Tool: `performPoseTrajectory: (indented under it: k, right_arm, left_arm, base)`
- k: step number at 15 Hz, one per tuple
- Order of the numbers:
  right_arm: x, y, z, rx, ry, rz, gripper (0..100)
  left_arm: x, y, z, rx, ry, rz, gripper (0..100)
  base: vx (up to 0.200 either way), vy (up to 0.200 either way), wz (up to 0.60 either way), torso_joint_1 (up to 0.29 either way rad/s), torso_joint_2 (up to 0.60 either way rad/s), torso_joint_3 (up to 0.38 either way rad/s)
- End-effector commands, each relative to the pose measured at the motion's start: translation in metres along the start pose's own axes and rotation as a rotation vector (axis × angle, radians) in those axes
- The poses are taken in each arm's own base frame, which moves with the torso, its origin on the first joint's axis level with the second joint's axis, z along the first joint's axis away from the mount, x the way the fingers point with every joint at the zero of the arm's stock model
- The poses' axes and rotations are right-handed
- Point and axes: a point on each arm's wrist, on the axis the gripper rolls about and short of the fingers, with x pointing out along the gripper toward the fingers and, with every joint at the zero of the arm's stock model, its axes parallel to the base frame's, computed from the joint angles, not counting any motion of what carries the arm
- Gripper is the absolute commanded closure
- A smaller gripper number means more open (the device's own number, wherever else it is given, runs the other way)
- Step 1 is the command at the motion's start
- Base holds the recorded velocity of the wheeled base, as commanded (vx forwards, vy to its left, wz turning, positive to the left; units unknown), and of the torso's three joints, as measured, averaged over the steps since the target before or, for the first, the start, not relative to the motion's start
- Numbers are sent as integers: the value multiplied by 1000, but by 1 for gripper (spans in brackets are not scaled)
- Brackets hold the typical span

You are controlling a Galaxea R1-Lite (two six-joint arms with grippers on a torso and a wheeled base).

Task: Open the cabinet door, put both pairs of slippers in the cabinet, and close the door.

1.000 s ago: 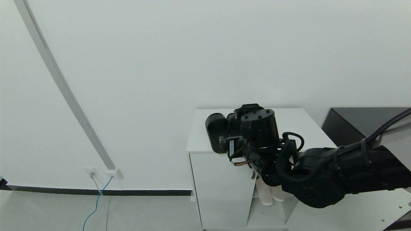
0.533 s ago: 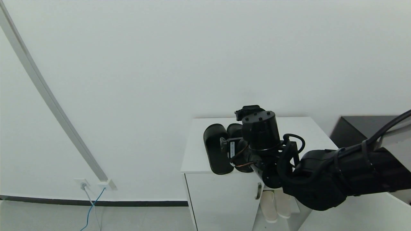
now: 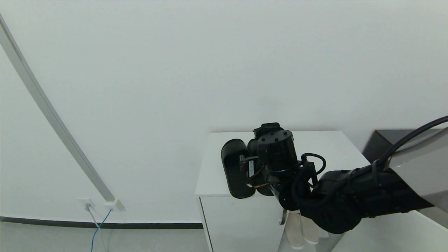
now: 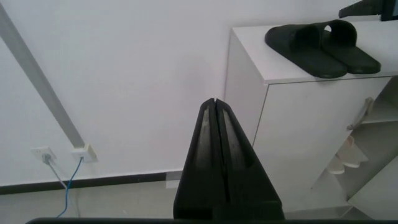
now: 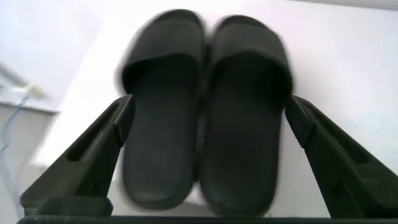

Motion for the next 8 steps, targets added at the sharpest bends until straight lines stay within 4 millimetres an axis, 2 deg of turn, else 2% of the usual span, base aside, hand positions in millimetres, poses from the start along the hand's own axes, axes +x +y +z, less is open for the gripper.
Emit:
performPoseTrajectory:
  k: [1, 5, 8]
  right_arm:
    - [8, 3, -18, -28, 34, -13, 0]
    - [19, 6, -36, -30, 67, -24, 0]
    - [40, 11, -45, -17, 62, -36, 0]
  left_arm:
    - [0, 0, 0, 0, 1, 0, 100]
    - [0, 0, 0, 0, 1, 0, 100]
    - [0, 0, 0, 0, 1, 0, 100]
  base:
    - [0, 0, 0, 0, 0, 0]
    - [0, 0, 0, 0, 0, 0]
    - [0, 0, 0, 0, 0, 0]
